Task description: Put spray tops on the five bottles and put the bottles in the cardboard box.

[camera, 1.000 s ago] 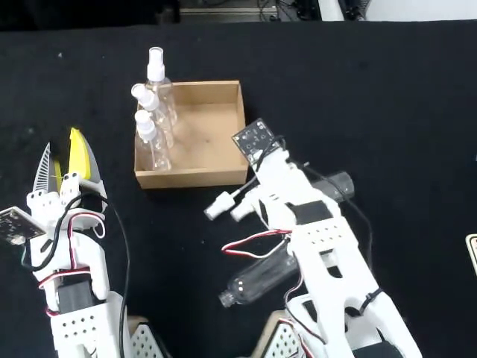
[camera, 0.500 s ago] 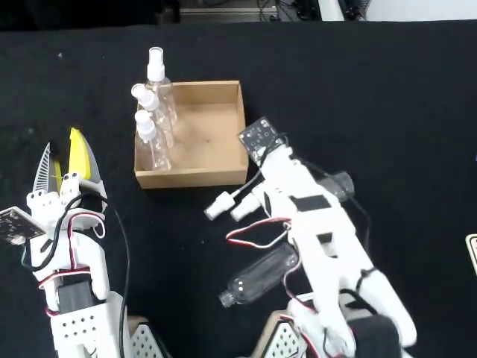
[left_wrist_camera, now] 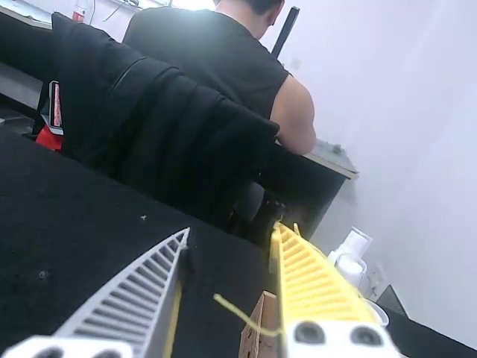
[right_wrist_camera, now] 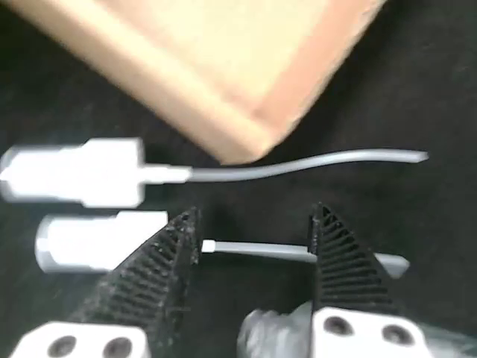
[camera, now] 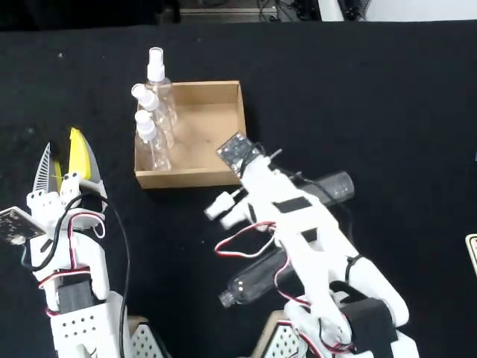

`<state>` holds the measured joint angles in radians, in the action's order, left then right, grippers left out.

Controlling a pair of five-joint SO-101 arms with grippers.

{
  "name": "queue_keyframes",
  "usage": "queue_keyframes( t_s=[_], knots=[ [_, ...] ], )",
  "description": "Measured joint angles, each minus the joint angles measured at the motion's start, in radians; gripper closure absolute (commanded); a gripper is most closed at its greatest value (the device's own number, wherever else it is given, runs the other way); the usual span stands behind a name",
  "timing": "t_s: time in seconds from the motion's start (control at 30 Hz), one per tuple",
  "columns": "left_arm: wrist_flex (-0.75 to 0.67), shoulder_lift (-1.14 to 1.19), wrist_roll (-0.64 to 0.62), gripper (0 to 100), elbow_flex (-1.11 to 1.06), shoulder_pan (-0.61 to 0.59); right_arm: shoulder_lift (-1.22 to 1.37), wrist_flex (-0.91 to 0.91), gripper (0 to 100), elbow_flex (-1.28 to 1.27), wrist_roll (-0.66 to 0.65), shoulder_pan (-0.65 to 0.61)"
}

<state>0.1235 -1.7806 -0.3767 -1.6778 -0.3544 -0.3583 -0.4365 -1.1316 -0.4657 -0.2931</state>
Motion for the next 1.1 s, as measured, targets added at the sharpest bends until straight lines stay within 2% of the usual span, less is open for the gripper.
queue_keyframes(
  t_s=[0.23, 0.43, 0.63, 0.77, 0.93, 1.1],
  knots=[
    [0.0, 0.0, 0.0, 85, 0.0, 0.0, -0.048, -0.146, 79.4, -0.006, 0.126, -0.106],
    [0.0, 0.0, 0.0, 85, 0.0, 0.0, -0.051, -0.184, 79.4, -0.006, 0.219, -0.215],
    [0.0, 0.0, 0.0, 85, 0.0, 0.0, -0.051, -0.196, 79.4, -0.006, 0.25, -0.288],
    [0.0, 0.0, 0.0, 85, 0.0, 0.0, -0.051, -0.219, 79.4, -0.006, 0.25, -0.293],
    [0.0, 0.0, 0.0, 85, 0.0, 0.0, -0.051, -0.339, 79.4, 0.078, 0.249, -0.287],
    [0.0, 0.0, 0.0, 85, 0.0, 0.0, -0.051, -0.433, 79.4, 0.201, 0.285, -0.18]
  ],
)
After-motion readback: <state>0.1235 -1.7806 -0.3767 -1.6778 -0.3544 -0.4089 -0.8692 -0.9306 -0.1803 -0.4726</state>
